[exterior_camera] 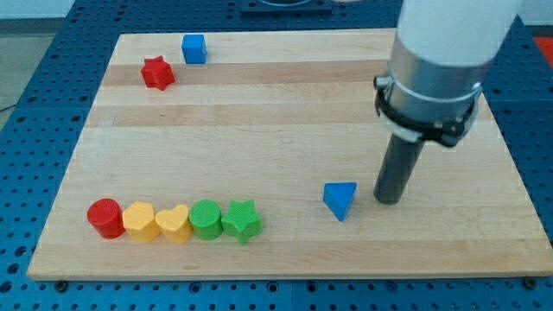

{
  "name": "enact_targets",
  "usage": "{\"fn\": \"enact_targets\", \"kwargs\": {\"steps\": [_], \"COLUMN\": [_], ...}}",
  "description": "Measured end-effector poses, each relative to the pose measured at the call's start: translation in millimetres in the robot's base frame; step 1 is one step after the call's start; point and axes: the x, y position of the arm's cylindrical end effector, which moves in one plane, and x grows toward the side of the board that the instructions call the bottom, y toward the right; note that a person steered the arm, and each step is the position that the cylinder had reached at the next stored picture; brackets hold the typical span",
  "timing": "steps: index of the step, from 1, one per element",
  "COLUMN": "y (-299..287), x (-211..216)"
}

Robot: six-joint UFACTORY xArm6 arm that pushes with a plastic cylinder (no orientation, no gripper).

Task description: Move the red star to the left of the blue triangle

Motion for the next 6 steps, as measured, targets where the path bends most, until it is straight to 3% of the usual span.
{"fn": "enact_targets", "kwargs": {"steps": [1,3,4,5,6], "y": [-21,-35,-44,-100,-191], "x": [-15,20,-8,-74,-104]}}
